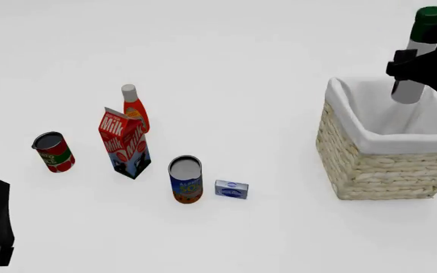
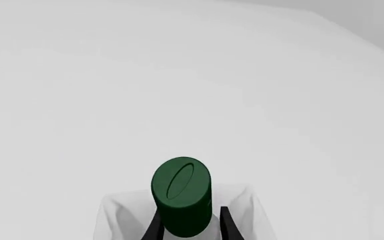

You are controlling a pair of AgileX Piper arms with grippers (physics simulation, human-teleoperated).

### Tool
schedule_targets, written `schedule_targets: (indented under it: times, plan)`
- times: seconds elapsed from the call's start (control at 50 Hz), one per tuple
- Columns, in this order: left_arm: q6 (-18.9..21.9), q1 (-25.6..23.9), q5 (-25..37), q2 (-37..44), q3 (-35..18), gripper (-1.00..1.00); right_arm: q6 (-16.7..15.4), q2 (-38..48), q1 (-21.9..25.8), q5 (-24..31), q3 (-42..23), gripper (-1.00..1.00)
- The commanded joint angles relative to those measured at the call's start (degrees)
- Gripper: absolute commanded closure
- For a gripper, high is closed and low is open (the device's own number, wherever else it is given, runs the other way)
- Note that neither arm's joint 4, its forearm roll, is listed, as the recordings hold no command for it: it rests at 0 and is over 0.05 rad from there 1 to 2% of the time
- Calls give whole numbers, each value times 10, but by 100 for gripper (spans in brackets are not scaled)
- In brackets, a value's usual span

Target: Pick the salad dressing and place it in the basket.

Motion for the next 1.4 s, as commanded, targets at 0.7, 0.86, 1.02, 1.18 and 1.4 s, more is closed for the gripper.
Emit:
schedule_targets:
  times: [0.7,0.86,1.02,1.18,1.4]
  plan:
    - [7,1,-5,0,0,-100,18,10,-4,-13,31,100]
    - [5,1,-4,0,0,-100,19,9,-3,-14,37,100]
    - [4,4,-3,0,0,-100,21,20,1,-15,38,100]
    - [3,6,-3,0,0,-100,23,25,3,-15,37,100]
    - [2,8,-2,0,0,-100,23,34,2,-17,37,100]
